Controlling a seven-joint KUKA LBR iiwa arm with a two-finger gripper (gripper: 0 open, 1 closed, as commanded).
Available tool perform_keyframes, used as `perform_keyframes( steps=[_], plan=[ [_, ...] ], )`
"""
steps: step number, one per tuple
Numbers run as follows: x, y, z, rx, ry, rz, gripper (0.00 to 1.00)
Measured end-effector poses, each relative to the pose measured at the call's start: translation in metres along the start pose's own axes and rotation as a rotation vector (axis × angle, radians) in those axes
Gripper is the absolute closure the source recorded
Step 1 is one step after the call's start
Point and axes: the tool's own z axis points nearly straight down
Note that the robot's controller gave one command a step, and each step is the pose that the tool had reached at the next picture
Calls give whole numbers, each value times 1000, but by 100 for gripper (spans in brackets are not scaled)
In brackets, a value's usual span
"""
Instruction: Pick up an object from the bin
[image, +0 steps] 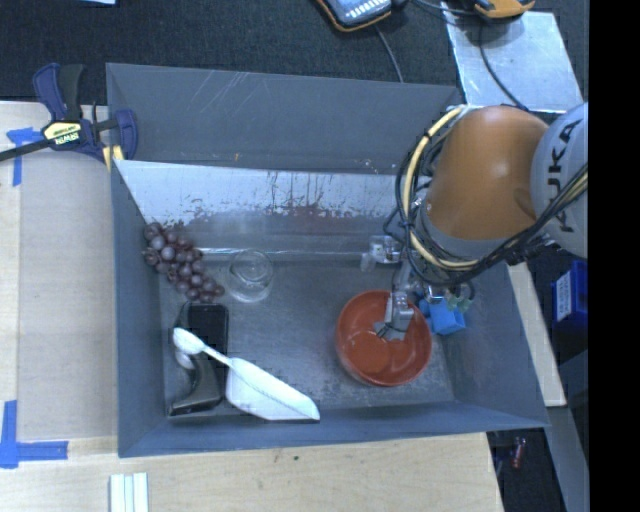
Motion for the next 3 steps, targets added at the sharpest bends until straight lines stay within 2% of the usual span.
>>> perform_keyframes(
  steps=[1, 2, 3],
  plan=[
    [0, 0, 0, 0, 0, 0, 0],
    [15, -6, 74, 0, 3, -157, 0],
    [-18, 5, 88, 2, -7, -159, 100]
  ],
)
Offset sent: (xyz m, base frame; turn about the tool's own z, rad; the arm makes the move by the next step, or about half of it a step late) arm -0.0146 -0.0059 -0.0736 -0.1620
